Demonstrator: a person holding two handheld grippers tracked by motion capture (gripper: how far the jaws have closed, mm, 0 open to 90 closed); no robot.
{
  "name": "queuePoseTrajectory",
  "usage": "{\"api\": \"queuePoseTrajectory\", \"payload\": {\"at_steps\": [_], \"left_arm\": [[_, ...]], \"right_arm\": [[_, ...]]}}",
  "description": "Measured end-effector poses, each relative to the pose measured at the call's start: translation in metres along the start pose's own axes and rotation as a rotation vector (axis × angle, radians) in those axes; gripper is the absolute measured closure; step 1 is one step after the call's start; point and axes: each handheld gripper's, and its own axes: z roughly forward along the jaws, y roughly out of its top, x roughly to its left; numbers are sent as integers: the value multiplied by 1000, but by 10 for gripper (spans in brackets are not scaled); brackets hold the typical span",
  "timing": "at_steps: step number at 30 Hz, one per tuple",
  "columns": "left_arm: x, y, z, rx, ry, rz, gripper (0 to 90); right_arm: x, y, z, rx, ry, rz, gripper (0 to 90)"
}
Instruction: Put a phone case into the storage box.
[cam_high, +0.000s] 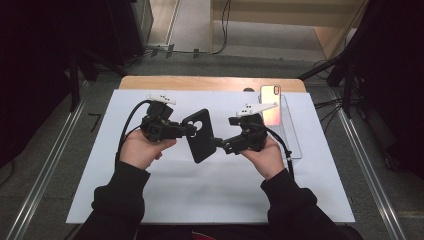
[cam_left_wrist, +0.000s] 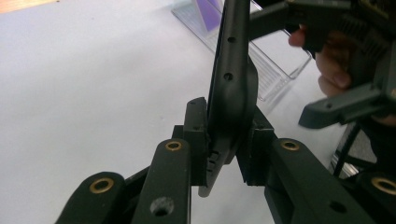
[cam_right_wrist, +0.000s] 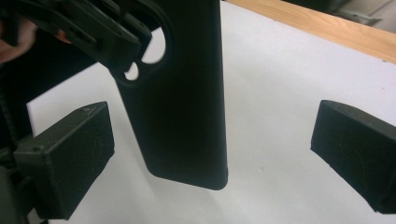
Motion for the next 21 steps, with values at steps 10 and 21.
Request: {"api": "queuePoseTrajectory", "payload": {"at_steps": [10,21], "left_arm": [[0,2,-1,9,17,-52,762],[-4,2,5,30,15,-82,762]], "right_arm": [[15,-9,15,-34,-31,52,0],[28,-16,33,-2,-62,45,0]]}}
